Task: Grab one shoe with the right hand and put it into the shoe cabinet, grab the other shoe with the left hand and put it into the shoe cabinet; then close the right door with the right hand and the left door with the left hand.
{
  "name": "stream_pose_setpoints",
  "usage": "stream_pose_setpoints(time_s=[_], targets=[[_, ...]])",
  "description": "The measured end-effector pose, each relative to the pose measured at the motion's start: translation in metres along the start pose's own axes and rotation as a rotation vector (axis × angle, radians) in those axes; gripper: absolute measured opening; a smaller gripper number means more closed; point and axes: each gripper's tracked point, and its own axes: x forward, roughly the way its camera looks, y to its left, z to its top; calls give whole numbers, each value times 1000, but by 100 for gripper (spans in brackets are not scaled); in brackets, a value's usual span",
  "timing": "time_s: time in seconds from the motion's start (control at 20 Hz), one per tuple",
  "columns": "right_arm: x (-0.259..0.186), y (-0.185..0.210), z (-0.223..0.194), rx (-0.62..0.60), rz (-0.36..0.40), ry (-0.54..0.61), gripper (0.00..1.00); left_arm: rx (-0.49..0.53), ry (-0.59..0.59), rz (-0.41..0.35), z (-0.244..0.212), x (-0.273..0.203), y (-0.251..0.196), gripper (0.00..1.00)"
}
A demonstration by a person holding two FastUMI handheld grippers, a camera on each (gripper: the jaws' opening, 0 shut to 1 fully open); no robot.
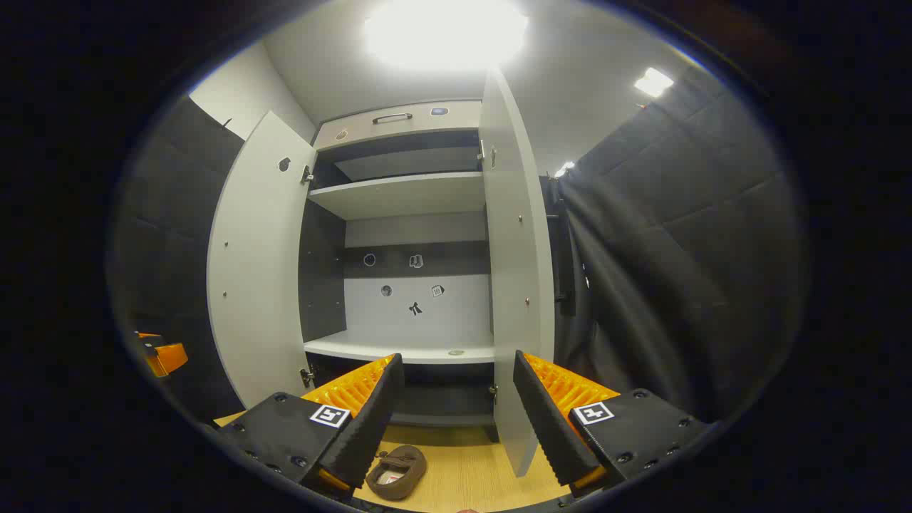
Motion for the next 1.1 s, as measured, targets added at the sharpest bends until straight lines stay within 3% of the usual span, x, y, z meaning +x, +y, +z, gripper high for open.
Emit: stream_pose_setpoints(time_s=[0.7,0.9,1.1], targets=[[-10,-32,-14,-41,-93,24,98,7,-12,-56,-3,24,-18,92],[-3,-35,-25,-36,-78,50,98,26,-31,-74,4,32,-34,95],[11,-23,-58,-29,-10,147,98,10,-47,-71,6,34,-52,95]])
